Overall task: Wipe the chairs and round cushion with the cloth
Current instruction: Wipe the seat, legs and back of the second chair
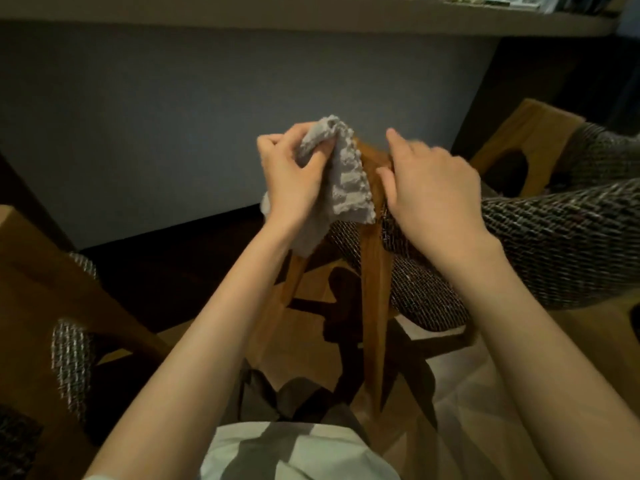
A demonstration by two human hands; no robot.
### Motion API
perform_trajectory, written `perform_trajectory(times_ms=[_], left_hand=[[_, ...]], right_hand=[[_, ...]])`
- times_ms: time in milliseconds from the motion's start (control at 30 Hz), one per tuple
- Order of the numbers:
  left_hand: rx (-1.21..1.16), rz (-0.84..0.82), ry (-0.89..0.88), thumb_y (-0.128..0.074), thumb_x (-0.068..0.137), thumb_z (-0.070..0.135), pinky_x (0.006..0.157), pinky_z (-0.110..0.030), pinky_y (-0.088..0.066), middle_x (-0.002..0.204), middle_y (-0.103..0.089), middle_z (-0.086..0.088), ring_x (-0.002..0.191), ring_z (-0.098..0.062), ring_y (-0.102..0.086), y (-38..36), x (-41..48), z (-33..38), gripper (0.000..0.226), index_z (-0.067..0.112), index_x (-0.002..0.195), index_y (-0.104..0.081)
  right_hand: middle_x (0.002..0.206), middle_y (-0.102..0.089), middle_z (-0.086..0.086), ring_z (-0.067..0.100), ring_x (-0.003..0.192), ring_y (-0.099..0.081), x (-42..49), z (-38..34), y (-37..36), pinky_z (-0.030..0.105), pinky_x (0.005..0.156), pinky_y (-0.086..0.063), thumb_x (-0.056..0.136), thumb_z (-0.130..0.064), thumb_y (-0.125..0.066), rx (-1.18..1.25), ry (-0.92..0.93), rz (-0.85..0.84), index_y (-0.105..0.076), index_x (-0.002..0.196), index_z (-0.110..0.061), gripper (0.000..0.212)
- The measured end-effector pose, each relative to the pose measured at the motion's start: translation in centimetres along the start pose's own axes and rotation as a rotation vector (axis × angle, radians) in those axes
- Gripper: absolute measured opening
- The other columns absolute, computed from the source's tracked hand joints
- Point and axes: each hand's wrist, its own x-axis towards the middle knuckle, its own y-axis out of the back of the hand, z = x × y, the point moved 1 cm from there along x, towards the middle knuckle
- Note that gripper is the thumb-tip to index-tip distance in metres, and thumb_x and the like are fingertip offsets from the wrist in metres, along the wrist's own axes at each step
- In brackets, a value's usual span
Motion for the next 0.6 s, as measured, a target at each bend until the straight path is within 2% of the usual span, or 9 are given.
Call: perform_trajectory(times_ms=[33, 100, 167, 233, 333, 433, 533, 600], left_hand=[[-0.029, 0.020, 0.000, -0.063, 0.090, 0.020, 0.088, -0.012, -0.041, 0.111, -0.047, -0.008, 0.090, 0.012, -0.041, -1.1, -0.2, 0.3, 0.018, 0.022, 0.107, -0.067], [-0.137, 0.085, 0.029, -0.062, 0.091, 0.019, 0.084, -0.010, -0.044, 0.113, -0.050, -0.004, 0.094, 0.006, -0.049, -3.0, -1.0, 0.6, 0.025, 0.023, 0.115, -0.061], [-0.293, 0.133, 0.065, -0.061, 0.092, 0.022, 0.093, -0.018, -0.046, 0.123, -0.049, -0.001, 0.108, -0.003, -0.052, -4.4, -2.2, 0.2, 0.037, 0.024, 0.127, -0.048], [-0.337, 0.160, 0.056, -0.059, 0.093, 0.023, 0.104, -0.028, -0.042, 0.131, -0.047, -0.001, 0.121, -0.007, -0.047, -5.4, -3.0, -0.6, 0.043, 0.019, 0.133, -0.043], [-0.298, 0.139, 0.008, -0.054, 0.096, 0.024, 0.109, -0.016, -0.031, 0.137, -0.037, 0.010, 0.129, 0.002, -0.035, -6.3, -2.8, -1.8, 0.042, 0.014, 0.137, -0.045], [-0.320, 0.046, -0.042, -0.049, 0.098, 0.026, 0.115, -0.021, -0.024, 0.150, -0.023, 0.014, 0.141, -0.001, -0.020, -6.9, -2.0, -2.8, 0.047, 0.014, 0.143, -0.041], [-0.315, 0.049, -0.019, -0.045, 0.097, 0.034, 0.111, -0.012, -0.025, 0.145, -0.032, 0.013, 0.134, 0.008, -0.027, -7.1, -0.9, -3.7, 0.046, 0.018, 0.140, -0.043], [-0.325, 0.043, 0.045, -0.043, 0.094, 0.040, 0.110, -0.017, -0.030, 0.138, -0.043, 0.011, 0.129, 0.005, -0.037, -7.0, 0.0, -4.2, 0.049, 0.016, 0.137, -0.044]], right_hand=[[0.118, -0.063, 0.012, 0.035, 0.102, -0.061, 0.2, 0.2, -0.2, 0.040, 0.068, -0.039, 0.104, -0.038, -0.032, -0.034, -0.030, -0.010, -0.044, 0.136, -0.013, 0.043], [0.099, -0.067, 0.009, 0.033, 0.084, -0.065, 0.1, 0.1, -0.8, 0.034, 0.057, -0.029, 0.104, -0.042, -0.023, -0.134, 0.000, 0.015, -0.051, 0.120, -0.013, 0.043], [0.092, -0.067, 0.006, 0.031, 0.075, -0.065, -0.1, -0.1, -1.1, 0.033, 0.053, -0.026, 0.105, -0.041, -0.019, -0.168, 0.026, 0.041, -0.052, 0.115, -0.014, 0.043], [0.089, -0.066, 0.005, 0.029, 0.070, -0.065, -0.1, -0.2, -1.2, 0.033, 0.052, -0.027, 0.105, -0.040, -0.018, -0.169, 0.014, 0.033, -0.052, 0.114, -0.015, 0.043], [0.088, -0.066, 0.003, 0.027, 0.066, -0.064, 0.0, -0.2, -1.1, 0.032, 0.050, -0.026, 0.106, -0.039, -0.017, -0.181, 0.008, 0.009, -0.052, 0.114, -0.015, 0.042], [0.087, -0.067, 0.004, 0.026, 0.064, -0.064, 0.0, -0.4, -0.9, 0.031, 0.050, -0.025, 0.106, -0.037, -0.019, -0.192, 0.007, -0.008, -0.053, 0.114, -0.014, 0.041], [0.085, -0.068, 0.004, 0.025, 0.061, -0.064, 0.1, -0.6, -0.8, 0.028, 0.049, -0.022, 0.106, -0.037, -0.024, -0.213, -0.008, -0.021, -0.057, 0.116, -0.013, 0.041], [0.086, -0.069, 0.004, 0.026, 0.060, -0.064, 0.1, -0.7, -1.0, 0.027, 0.049, -0.021, 0.105, -0.037, -0.027, -0.235, -0.010, -0.017, -0.058, 0.119, -0.012, 0.042]])
